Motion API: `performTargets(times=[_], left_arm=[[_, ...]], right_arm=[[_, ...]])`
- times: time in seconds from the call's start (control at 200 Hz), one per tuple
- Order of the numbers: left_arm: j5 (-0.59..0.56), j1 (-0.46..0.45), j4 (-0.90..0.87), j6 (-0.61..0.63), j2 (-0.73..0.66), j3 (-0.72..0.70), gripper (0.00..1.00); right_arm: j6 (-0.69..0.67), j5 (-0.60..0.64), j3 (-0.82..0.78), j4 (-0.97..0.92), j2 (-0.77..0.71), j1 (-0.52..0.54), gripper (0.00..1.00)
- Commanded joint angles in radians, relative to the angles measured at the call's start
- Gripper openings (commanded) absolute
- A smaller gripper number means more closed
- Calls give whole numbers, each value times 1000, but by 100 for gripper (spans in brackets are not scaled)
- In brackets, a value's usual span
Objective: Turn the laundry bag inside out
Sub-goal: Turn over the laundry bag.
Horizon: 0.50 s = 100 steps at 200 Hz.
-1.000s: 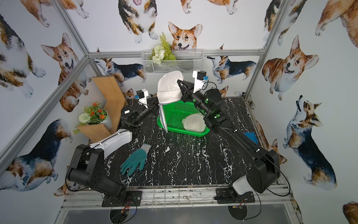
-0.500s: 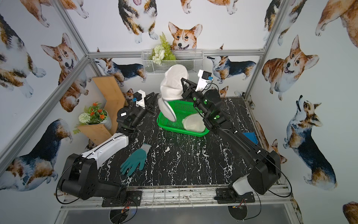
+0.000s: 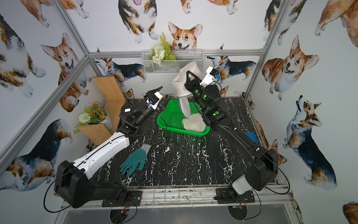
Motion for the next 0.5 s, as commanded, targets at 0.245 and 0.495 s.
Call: performTargets(times=[0.245, 0.495], left_arm=[[-87, -33, -2, 167, 87, 51, 74], [-363, -37, 203, 233, 159, 74, 55]], right_arm=[[296, 50, 92, -2, 44, 12, 0], [359, 46, 76, 7, 50, 18, 0]])
